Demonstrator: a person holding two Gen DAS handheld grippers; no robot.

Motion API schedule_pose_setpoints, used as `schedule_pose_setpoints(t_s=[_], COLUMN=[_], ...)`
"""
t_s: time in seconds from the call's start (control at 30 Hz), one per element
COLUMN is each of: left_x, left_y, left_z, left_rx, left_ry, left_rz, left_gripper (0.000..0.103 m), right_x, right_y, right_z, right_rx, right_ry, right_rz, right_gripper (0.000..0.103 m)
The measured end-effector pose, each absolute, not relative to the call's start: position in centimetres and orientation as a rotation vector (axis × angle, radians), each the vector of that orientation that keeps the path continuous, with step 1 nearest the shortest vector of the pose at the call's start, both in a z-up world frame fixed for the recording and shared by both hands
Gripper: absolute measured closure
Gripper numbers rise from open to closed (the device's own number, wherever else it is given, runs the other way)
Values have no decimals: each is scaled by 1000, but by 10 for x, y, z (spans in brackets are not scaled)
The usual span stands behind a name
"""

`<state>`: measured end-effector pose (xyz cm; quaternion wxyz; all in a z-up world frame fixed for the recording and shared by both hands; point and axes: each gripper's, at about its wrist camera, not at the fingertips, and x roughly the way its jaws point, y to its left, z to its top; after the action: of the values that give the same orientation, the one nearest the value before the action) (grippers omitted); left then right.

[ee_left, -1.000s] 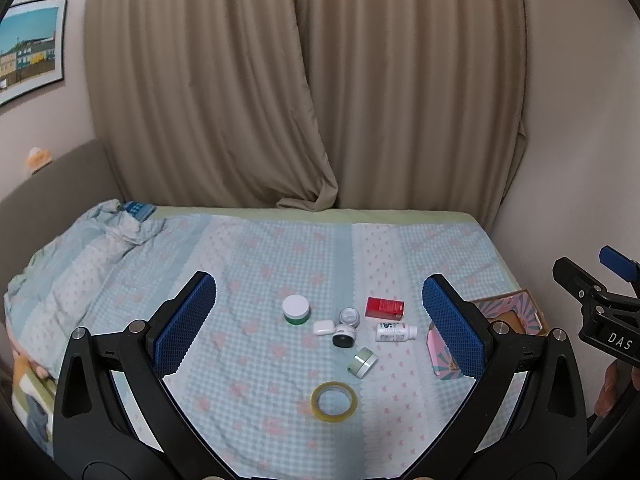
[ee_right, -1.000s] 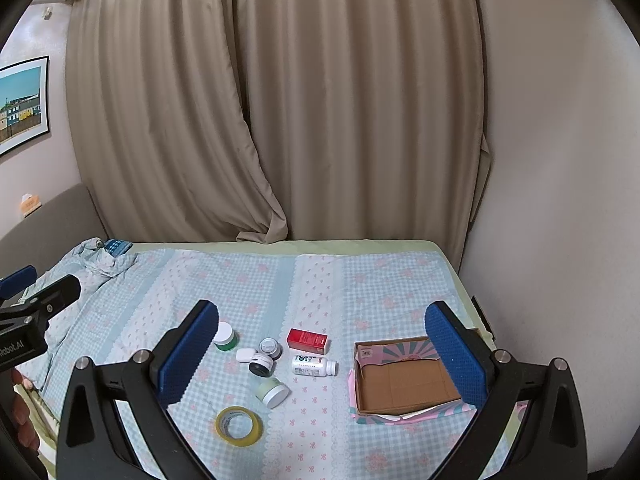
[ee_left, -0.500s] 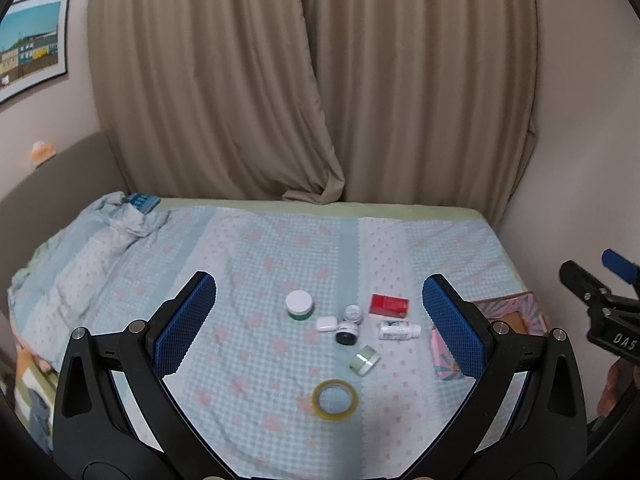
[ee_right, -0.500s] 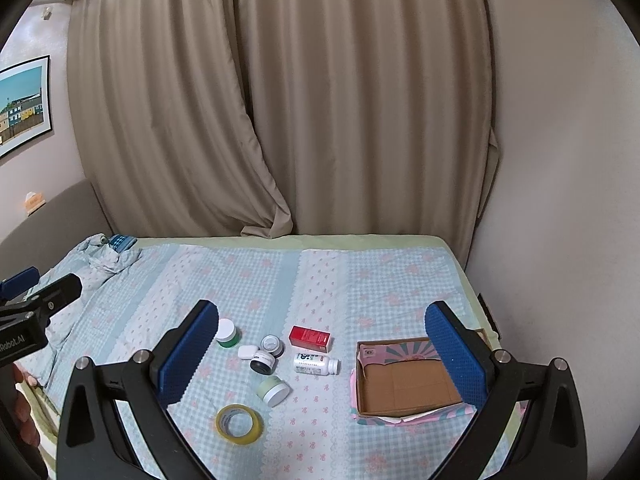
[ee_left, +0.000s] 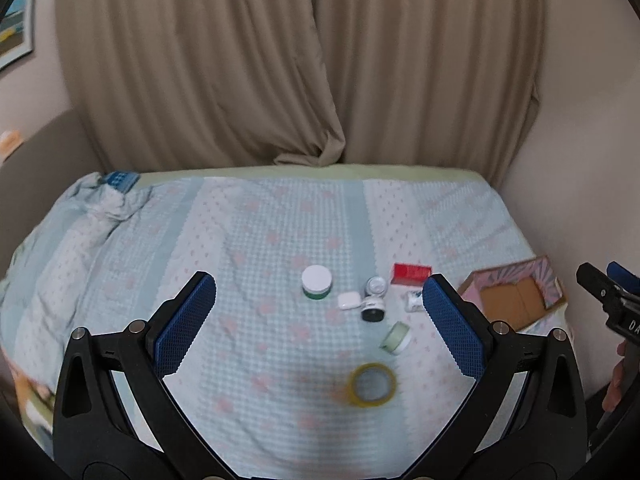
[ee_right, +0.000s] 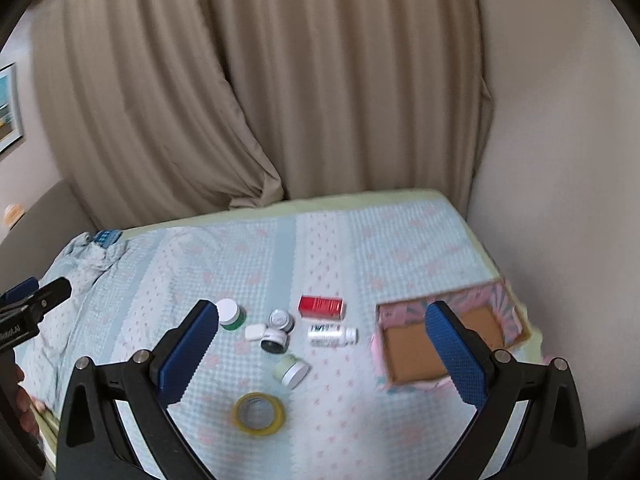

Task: Organize rigid objects
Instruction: 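Grasp the white-lidded black jar with the left tool while the right grasps the green jar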

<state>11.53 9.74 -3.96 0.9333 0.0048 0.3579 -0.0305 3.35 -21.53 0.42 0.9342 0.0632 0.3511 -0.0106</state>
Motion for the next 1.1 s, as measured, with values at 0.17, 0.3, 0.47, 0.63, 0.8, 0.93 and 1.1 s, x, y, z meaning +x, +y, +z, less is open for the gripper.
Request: schedule_pose_setpoints(t_s=[0.17,0.3,0.47,0.63,0.8,0.93,1.1], left_x=[165,212,273,315,357,381,405], left_y=[141,161,159,140,117,99,82], left_z=[-67,-106,-174,-246,-326,-377,-423], left_rx=[46,111,198,255,314,344,362], left_ry=[793,857,936,1029,1144,1208,1254], left_rz=[-161,-239,-316,-365,-406,-432,-455], left_gripper=[0,0,0,1,1,1,1], right_x=[56,77,100,124,150,176,207], right_y=[-185,-162,-142,-133,-132,-135,-144], right_z=[-21,-52,-100,-154,-207,-254,-312], right_rx=[230,328,388,427,462,492,528], right_ry=[797,861,940,1048,1156,1232,1329], right_rz=[-103,-166,-255,-311,-349,-387,-437], right_gripper=[0,0,0,0,0,0,0])
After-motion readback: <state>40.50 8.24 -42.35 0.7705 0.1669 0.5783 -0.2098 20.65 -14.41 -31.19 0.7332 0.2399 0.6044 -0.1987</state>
